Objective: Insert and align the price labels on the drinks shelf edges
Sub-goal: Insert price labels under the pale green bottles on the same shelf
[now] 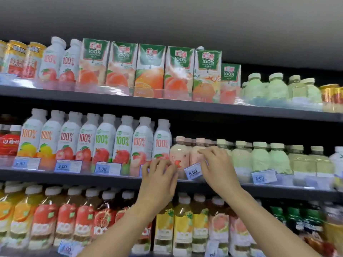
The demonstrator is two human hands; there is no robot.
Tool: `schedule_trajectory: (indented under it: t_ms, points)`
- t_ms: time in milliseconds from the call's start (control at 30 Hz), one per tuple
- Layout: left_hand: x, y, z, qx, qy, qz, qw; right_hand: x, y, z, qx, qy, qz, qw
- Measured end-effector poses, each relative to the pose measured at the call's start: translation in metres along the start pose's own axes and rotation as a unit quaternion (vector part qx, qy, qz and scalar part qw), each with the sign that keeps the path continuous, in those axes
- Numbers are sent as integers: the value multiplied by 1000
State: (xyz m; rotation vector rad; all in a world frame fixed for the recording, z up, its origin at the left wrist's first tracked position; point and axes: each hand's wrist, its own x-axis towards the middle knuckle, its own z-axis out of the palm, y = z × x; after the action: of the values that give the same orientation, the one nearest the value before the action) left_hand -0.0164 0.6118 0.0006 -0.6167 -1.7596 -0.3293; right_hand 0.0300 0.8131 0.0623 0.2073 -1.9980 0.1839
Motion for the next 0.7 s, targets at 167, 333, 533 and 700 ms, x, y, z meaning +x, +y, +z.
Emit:
schedule_trajectory:
  t_ms: [167, 333, 533, 700]
  points:
    - [-1, 34, 17, 32, -7, -27, 999, -13, 26, -1, -35, -40, -35, 998]
    - [1, 41, 15, 45, -20, -40, 998, -16, 27, 1, 10, -55, -29, 998]
    - [2, 39, 14, 41, -22, -31, 998, -13, 19, -2, 81, -60, 1, 995]
    - [8, 50, 22, 14, -10, -37, 999, -12, 22, -9, 136, -53, 10, 989]
